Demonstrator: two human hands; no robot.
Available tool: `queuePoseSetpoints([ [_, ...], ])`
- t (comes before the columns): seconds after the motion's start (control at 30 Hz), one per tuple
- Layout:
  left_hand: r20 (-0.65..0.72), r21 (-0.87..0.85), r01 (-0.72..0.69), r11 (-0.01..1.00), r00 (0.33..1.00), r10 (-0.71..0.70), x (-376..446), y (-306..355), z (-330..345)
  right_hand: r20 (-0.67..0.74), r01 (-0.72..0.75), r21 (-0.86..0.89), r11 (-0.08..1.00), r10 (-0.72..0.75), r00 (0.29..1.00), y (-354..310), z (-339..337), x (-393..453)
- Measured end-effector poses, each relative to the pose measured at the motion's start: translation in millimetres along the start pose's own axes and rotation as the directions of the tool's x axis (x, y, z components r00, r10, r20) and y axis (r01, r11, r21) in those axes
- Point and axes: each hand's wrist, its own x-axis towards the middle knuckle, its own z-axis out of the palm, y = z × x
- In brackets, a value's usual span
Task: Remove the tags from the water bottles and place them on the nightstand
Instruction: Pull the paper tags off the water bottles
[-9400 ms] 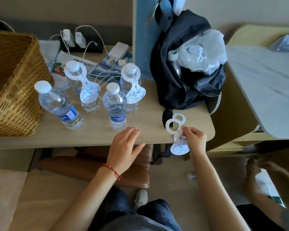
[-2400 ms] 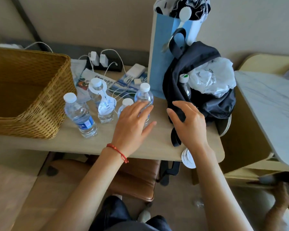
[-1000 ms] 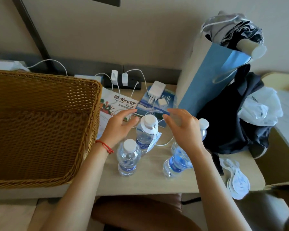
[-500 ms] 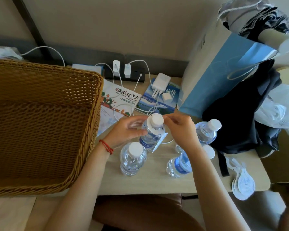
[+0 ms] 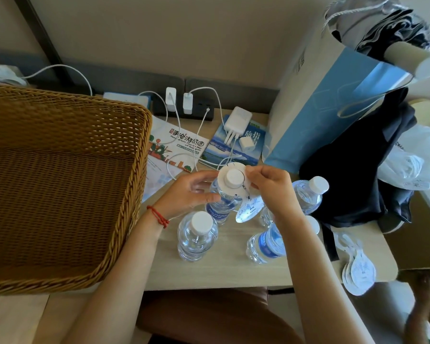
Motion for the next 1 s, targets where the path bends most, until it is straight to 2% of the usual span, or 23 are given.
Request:
queuePoseSetpoints([
  [0.13,-0.007,0.014,0.009,1.000,1.000,-0.009,-0.4,-1.5,-0.2,-0.023,0.059,-0.031,0.998,-0.060,0.998,-0.9,-1.1,-5.9],
  [0.37,-0.021,0.018,-0.014,1.000,1.000,0.014,-0.3,-0.7,0.6,-0.044,0.140,0.018,0.990,-0.139,0.989,-3.6,-0.9,-12.4],
  [0.53,-0.037,0.043,0.001,0.999,0.999,0.001,-3.1,-0.1,0.8,-0.096,0.125,0.073,0.989,-0.118,0.988,-5.8,-3.8,-13.2],
  [0.63,-0.094,0.063,-0.022,0.998,0.995,0.028,-8.2,8.6,4.5,-0.123,0.115,0.093,0.989,-0.103,0.987,-6.3,-6.9,-16.0],
  [0.73,-0.216,0.174,-0.048,0.984,0.973,0.086,-14.4,24.1,4.4,-0.138,0.115,0.102,0.988,-0.101,0.985,-7.4,-10.7,-19.7],
  [0.8,-0.255,0.292,-0.098,0.952,0.951,0.176,-20.8,37.0,2.2,-0.155,0.117,0.122,0.986,-0.098,0.983,-9.3,-13.1,-23.6],
  [1.0,-0.238,0.644,-0.204,0.737,0.863,0.447,-46.9,74.7,5.8,-0.217,0.168,0.165,0.972,-0.131,0.967,-18.9,-24.7,-41.9],
])
